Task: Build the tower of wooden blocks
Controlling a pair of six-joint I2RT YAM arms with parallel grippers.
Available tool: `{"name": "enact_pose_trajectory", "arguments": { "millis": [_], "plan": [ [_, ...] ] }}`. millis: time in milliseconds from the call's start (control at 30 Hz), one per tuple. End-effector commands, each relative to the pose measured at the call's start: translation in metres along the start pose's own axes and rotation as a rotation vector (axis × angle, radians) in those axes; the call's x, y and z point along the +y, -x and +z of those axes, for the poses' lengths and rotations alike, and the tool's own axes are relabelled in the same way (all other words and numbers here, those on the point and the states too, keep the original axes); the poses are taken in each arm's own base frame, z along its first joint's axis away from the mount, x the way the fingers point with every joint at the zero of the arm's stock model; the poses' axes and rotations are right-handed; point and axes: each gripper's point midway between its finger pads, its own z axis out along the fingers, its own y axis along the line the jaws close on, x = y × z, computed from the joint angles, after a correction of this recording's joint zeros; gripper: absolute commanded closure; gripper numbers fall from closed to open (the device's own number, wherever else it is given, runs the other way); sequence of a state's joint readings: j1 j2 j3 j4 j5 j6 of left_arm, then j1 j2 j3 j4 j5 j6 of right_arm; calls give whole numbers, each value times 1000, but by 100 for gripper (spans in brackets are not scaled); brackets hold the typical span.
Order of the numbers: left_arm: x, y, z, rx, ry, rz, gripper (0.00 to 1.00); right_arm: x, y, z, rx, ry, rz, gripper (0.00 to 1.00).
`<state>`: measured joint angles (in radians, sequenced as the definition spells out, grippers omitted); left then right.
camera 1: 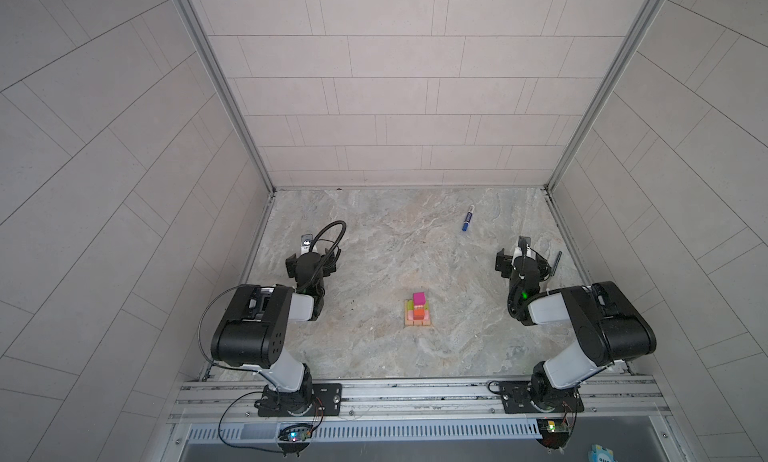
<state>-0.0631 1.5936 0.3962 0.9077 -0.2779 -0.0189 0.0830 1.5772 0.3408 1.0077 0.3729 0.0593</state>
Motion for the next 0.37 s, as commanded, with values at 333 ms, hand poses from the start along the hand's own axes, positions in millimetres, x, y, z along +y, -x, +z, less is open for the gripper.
{"name": "enact_pose_trajectory", "arguments": {
  "millis": [333],
  "plan": [
    [2, 6, -2, -28, 8, -17, 0, 0, 1, 0, -8, -3, -8, 1]
  ]
}}
